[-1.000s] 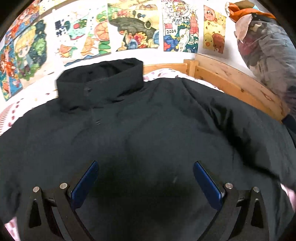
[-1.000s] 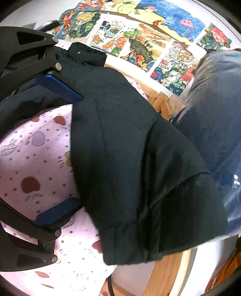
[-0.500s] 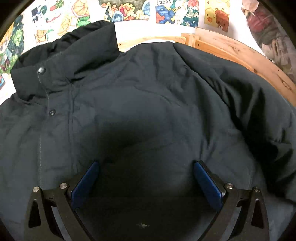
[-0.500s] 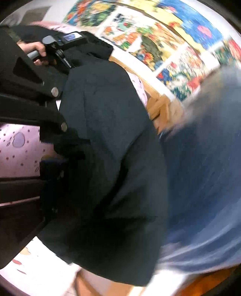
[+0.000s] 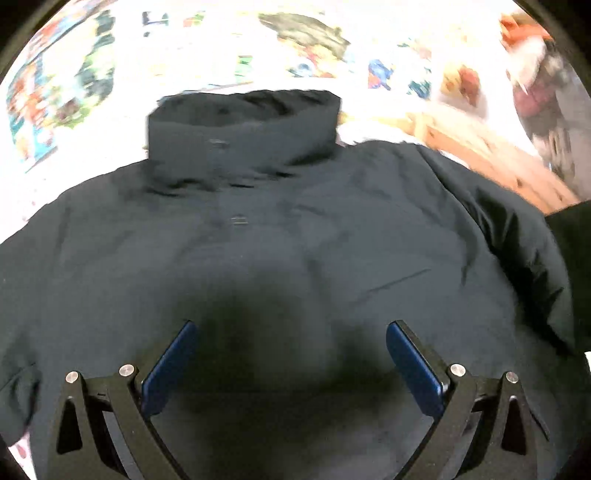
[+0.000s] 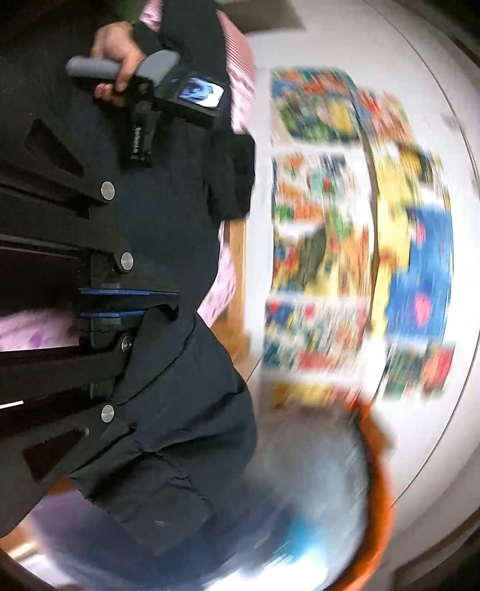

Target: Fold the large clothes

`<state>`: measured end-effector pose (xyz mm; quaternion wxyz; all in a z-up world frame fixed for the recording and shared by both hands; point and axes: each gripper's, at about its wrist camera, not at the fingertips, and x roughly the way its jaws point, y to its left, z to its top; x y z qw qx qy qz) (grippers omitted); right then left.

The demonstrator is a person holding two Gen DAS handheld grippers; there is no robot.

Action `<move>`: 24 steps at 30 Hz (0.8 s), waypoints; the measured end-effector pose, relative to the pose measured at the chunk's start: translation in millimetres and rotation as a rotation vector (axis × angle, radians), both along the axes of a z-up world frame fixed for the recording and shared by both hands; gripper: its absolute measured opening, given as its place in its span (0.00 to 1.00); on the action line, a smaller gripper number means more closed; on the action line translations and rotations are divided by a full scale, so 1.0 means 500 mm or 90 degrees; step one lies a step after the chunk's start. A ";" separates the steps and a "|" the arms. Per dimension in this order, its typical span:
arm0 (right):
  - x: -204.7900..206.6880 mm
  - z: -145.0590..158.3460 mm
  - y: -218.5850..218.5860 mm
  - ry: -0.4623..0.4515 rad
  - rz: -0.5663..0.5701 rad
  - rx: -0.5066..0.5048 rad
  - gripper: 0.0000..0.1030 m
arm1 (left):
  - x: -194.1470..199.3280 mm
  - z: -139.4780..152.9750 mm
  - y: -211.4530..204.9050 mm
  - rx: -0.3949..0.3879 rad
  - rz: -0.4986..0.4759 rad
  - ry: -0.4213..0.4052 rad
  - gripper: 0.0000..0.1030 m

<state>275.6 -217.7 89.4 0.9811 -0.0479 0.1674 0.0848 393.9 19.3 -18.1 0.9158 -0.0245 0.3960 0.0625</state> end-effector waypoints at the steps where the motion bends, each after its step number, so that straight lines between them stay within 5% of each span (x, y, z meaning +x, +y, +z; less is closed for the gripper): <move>1: 0.000 0.005 0.025 0.000 0.025 -0.009 0.06 | -0.015 0.013 0.027 -0.010 0.013 -0.009 1.00; 11: -0.018 -0.060 0.249 0.072 0.231 -0.127 0.06 | -0.164 0.060 0.249 -0.158 0.079 -0.074 1.00; 19: -0.090 -0.168 0.369 0.159 0.324 -0.264 0.07 | -0.201 0.029 0.290 -0.297 0.019 -0.043 1.00; 24: -0.154 -0.228 0.385 0.236 0.370 -0.299 0.29 | -0.197 0.008 0.261 -0.352 -0.050 -0.008 1.00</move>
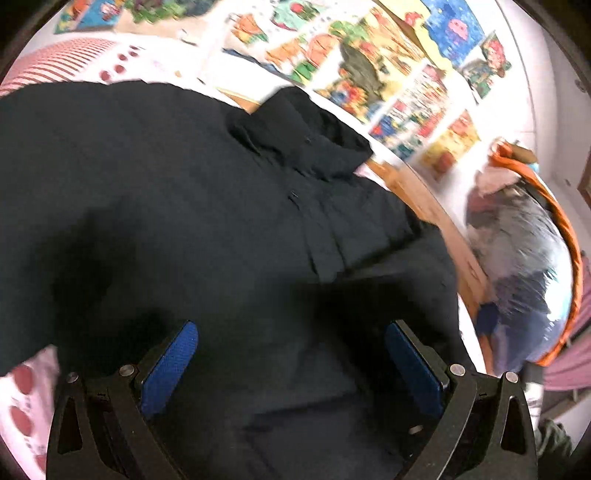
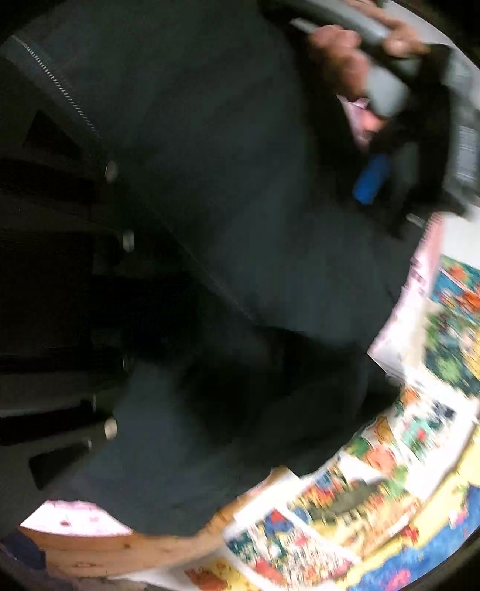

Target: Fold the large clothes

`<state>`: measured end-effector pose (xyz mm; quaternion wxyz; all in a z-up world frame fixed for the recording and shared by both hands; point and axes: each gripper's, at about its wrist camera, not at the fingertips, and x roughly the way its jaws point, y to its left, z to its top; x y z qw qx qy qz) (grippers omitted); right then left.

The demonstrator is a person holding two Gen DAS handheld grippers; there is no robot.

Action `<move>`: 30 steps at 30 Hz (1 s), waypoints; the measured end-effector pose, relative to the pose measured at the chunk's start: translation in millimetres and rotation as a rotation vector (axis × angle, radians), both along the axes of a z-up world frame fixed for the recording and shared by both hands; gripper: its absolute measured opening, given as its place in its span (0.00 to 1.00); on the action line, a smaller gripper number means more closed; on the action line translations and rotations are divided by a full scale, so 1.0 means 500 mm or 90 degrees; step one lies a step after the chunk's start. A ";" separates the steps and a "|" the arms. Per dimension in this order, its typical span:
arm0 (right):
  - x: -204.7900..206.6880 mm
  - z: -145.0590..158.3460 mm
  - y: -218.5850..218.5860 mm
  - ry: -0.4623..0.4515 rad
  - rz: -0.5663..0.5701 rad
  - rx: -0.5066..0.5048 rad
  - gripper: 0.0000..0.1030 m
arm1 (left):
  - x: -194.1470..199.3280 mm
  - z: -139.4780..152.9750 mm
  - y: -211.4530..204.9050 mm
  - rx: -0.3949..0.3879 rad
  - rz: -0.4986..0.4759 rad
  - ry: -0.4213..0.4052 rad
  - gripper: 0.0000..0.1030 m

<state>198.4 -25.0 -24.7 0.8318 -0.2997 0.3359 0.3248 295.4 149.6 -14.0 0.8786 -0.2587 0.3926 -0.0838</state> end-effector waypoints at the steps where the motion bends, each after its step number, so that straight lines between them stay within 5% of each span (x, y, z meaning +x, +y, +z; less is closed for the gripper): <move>1: -0.026 -0.005 -0.005 -0.007 0.005 0.002 0.29 | 0.005 -0.005 -0.011 -0.011 -0.021 0.003 1.00; 6: -0.113 -0.008 -0.045 -0.002 0.002 0.027 0.42 | 0.016 -0.032 -0.034 -0.064 -0.065 0.041 1.00; 11: -0.125 0.002 -0.092 0.034 -0.020 0.062 0.52 | 0.036 -0.082 -0.026 -0.038 -0.003 0.128 1.00; 18: -0.176 0.000 -0.116 0.037 -0.033 0.067 0.55 | 0.088 -0.100 -0.043 0.042 0.016 0.133 0.95; 20: -0.196 -0.003 -0.124 0.036 -0.036 0.069 0.56 | 0.092 -0.100 -0.057 0.070 0.010 0.135 0.79; 22: -0.179 -0.003 -0.120 0.038 -0.037 0.071 0.57 | 0.092 -0.099 -0.062 0.090 0.006 0.137 0.47; 24: -0.161 0.001 -0.120 0.040 -0.039 0.074 0.58 | 0.090 -0.092 -0.071 0.119 0.008 0.133 0.33; 25: -0.163 0.003 -0.122 0.042 -0.038 0.075 0.59 | 0.086 -0.083 -0.074 0.135 0.009 0.123 0.12; 30: -0.102 0.045 -0.143 0.008 -0.050 0.107 0.59 | 0.054 -0.005 -0.091 0.205 0.029 0.030 0.06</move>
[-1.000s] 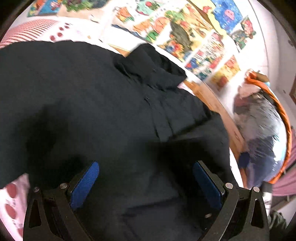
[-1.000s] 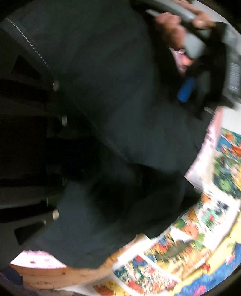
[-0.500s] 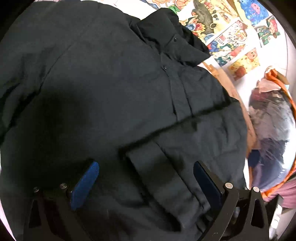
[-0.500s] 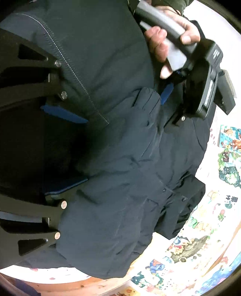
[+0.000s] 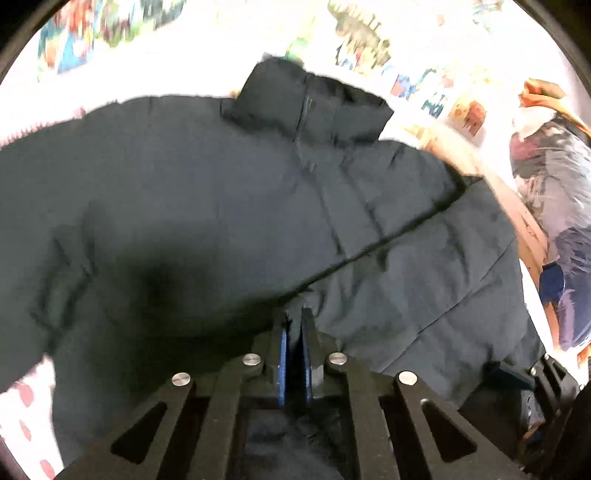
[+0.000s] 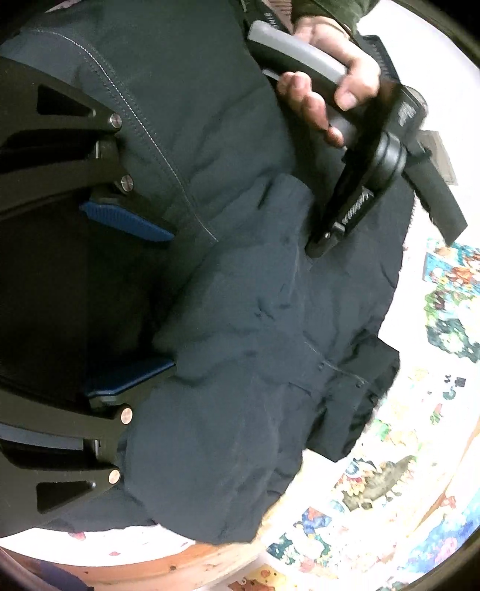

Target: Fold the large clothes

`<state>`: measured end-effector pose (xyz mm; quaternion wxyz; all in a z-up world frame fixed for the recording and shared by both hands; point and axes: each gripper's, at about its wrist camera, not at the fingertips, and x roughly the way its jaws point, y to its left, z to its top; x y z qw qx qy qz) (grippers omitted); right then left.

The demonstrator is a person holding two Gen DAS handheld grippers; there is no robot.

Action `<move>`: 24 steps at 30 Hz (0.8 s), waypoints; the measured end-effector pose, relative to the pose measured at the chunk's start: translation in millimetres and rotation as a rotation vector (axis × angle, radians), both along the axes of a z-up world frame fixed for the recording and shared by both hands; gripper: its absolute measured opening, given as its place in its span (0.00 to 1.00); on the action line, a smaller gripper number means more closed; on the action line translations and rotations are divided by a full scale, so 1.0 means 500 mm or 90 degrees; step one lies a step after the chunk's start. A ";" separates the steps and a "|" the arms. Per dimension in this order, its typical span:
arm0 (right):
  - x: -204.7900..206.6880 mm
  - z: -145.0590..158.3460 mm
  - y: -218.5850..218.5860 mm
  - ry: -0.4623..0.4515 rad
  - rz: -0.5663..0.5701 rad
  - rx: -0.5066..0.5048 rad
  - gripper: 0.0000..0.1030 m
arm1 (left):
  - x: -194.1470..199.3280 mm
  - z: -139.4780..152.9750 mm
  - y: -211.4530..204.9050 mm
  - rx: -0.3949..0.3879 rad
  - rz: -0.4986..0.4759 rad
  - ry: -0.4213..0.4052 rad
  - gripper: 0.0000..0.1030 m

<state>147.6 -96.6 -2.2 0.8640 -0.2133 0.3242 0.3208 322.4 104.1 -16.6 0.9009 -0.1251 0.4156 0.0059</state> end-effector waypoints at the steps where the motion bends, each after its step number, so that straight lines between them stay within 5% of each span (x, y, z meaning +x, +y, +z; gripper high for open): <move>1: 0.019 0.012 -0.008 -0.014 -0.014 0.008 0.59 | -0.011 0.024 0.000 0.018 0.006 -0.030 0.06; 6: 0.080 0.065 -0.053 -0.061 -0.092 0.060 0.60 | -0.072 0.138 0.029 0.107 0.047 -0.166 0.05; 9: 0.135 0.091 -0.065 -0.078 -0.131 0.073 0.67 | -0.094 0.171 0.065 0.139 0.084 -0.190 0.05; 18: 0.367 0.050 -0.008 0.030 -0.188 0.049 0.68 | -0.041 0.059 0.142 0.170 0.131 -0.042 0.06; 24: 0.408 -0.018 0.058 0.072 -0.162 -0.008 0.68 | -0.016 -0.008 0.153 0.175 0.142 0.020 0.06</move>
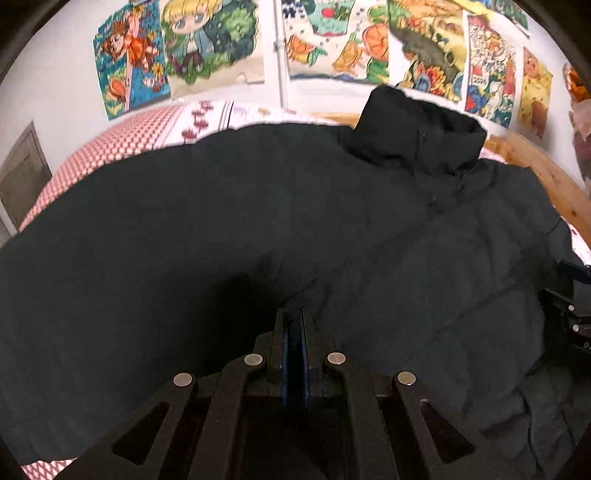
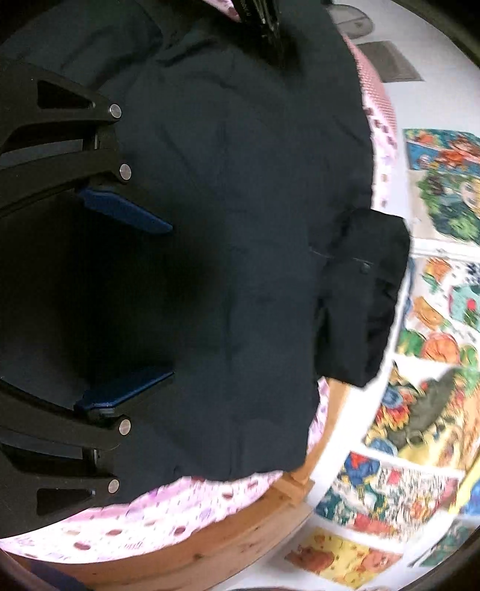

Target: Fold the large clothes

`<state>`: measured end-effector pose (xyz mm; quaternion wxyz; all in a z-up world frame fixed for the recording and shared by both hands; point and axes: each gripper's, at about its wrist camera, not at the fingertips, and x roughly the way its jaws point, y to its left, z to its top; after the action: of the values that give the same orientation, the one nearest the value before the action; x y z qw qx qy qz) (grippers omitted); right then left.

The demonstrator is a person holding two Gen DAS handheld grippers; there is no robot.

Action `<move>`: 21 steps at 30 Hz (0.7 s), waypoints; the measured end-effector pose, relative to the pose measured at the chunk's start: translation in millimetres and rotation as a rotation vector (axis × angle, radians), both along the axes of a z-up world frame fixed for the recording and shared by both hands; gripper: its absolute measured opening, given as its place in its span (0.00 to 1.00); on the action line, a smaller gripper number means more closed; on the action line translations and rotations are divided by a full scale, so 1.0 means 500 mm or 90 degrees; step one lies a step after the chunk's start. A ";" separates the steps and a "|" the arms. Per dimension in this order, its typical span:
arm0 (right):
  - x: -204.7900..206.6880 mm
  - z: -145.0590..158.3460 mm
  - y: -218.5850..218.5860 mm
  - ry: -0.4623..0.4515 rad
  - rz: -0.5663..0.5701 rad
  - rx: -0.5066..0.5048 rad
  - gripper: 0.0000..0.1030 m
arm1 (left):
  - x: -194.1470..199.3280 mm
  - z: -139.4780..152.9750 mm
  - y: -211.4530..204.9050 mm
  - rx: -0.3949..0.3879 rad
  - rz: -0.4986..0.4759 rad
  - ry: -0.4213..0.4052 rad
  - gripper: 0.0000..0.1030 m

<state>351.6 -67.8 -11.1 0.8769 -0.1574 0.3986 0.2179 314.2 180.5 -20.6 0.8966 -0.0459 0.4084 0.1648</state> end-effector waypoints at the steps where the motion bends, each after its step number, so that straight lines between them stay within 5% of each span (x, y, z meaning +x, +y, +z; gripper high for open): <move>1: 0.003 -0.014 0.011 0.012 0.005 -0.015 0.68 | 0.003 -0.006 0.001 0.000 0.002 0.007 0.07; 8: 0.020 -0.076 0.021 0.047 -0.023 -0.023 0.86 | 0.016 -0.045 0.001 -0.017 0.012 0.040 0.17; 15: 0.014 -0.092 0.010 0.026 -0.036 0.014 0.89 | 0.006 -0.049 0.026 -0.095 0.002 0.005 0.29; 17: 0.010 -0.091 0.007 0.022 -0.040 0.013 0.90 | -0.008 -0.045 0.037 -0.136 0.000 -0.015 0.38; 19: 0.011 -0.091 0.007 0.017 -0.041 0.017 0.90 | -0.033 -0.041 0.048 -0.190 0.014 -0.035 0.60; 21: 0.010 -0.091 0.005 0.013 -0.042 0.021 0.90 | -0.064 -0.039 0.053 -0.236 0.042 -0.057 0.63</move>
<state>356.7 -65.1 -56.6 0.8819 -0.1276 0.4089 0.1968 282.3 206.8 -40.0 0.8845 -0.2305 0.3894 0.1137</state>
